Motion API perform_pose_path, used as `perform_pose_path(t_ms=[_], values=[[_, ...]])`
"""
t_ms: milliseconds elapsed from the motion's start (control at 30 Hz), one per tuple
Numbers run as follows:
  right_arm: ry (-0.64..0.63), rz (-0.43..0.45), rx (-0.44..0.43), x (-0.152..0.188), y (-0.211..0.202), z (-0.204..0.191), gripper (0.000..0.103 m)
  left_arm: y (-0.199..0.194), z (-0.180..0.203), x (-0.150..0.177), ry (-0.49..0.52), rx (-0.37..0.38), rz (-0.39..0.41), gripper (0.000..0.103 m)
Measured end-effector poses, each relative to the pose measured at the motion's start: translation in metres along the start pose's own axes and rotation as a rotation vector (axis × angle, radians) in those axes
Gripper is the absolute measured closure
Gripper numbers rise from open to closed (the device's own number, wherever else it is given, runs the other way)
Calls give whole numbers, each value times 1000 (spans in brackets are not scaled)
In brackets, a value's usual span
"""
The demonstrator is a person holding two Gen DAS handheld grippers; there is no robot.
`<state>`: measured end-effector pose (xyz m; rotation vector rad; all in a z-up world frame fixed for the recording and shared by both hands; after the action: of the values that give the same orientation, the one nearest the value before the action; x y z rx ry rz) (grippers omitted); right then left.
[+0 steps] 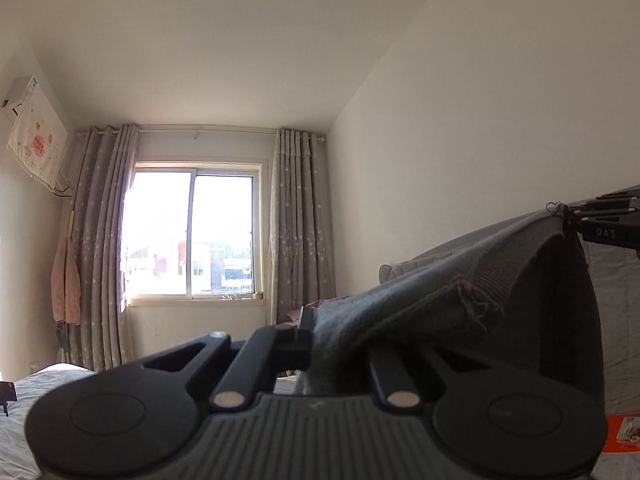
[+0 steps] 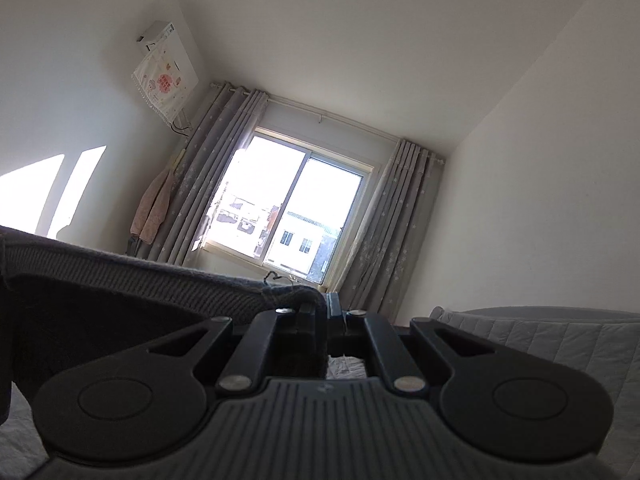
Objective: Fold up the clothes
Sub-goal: 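Lift the sweater high with both grippers to shake it open, then lower the sweater flat onto the bed and open both grippers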
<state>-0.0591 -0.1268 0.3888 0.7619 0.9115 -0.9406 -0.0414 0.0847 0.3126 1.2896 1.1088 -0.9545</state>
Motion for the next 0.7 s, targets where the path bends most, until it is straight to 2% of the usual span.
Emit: perform_pose_path(t_ms=[100,200,333,433,533,600,700], values=[[-34,83,39,-17,-13,11,100,-5,1,-31,59,17,66,99],[-29,143,70,-30,-18,28,100,-7,3,-56,75,40,119,99],[-12,117,80,-7,9,43,100,-1,14,-70,114,48,154,99],[3,87,84,16,33,54,100,24,23,-49,177,41,106,99],[24,43,80,42,61,62,100,63,28,-14,231,32,4,99],[61,-44,46,78,98,59,100,98,29,22,278,12,-80,99],[108,-230,-6,161,175,43,100,156,28,96,369,-33,-219,99]])
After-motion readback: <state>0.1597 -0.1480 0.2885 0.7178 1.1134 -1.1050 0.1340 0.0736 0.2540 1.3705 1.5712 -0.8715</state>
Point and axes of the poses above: each gripper's, at about its wrist camera, not at the fingertips, and y roughly the way its jaws point, z to its right, x to its underside, the point moved 8 cm from there along y, roughly the way its jaws point, and after that the axes turned 14 degrees about -x, right-handed, at the moved point
